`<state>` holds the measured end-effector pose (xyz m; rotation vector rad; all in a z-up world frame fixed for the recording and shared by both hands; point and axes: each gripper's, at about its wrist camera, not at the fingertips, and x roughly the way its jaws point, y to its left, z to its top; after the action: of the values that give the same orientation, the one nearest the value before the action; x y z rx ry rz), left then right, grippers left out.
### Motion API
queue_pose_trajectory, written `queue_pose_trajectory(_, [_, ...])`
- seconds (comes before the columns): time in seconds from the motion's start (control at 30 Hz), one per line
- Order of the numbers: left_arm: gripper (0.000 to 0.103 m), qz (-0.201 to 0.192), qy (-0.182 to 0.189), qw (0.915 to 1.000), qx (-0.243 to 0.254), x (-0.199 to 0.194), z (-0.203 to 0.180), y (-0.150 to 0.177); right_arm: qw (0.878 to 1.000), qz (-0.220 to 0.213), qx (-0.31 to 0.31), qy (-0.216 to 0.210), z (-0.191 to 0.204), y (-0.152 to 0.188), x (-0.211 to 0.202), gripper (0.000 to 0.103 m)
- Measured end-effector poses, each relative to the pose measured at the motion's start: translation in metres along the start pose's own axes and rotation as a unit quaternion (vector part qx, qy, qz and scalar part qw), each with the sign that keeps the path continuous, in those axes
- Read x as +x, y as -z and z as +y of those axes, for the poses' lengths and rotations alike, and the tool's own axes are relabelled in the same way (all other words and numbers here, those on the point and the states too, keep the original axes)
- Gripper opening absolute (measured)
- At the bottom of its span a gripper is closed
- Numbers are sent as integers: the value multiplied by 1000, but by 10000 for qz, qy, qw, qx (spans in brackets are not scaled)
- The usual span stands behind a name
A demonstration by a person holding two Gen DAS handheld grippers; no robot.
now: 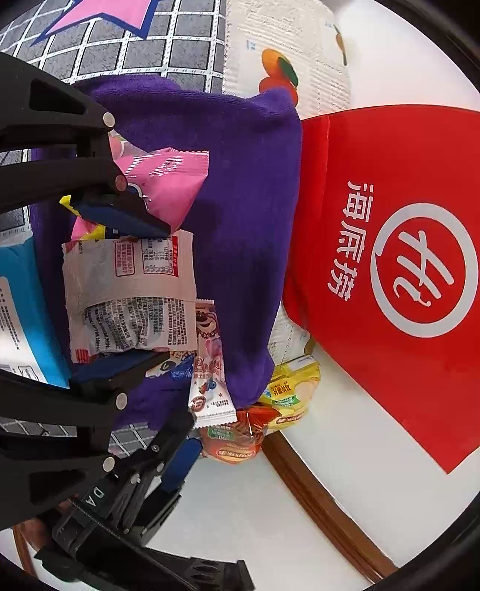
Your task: Organize snacks
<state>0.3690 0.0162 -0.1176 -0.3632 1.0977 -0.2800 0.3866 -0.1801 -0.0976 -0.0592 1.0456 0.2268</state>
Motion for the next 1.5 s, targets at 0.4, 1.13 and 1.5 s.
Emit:
queue_pose_trajectory(0.4, [62,-266,49,9996,-34,-18,0,-3,9998,-94,-145,25,11,0,-10,54])
queue_pose_trajectory(1.13, [62,-485,-3,9988,100,-65,-19,11,9972,-479,-55,571,22,93,-71,54])
queue_pose_trajectory(1.5, [62,-727,17,9971,218,-113,-20,58,9999,-136,-16,-101,46,180,-88,55])
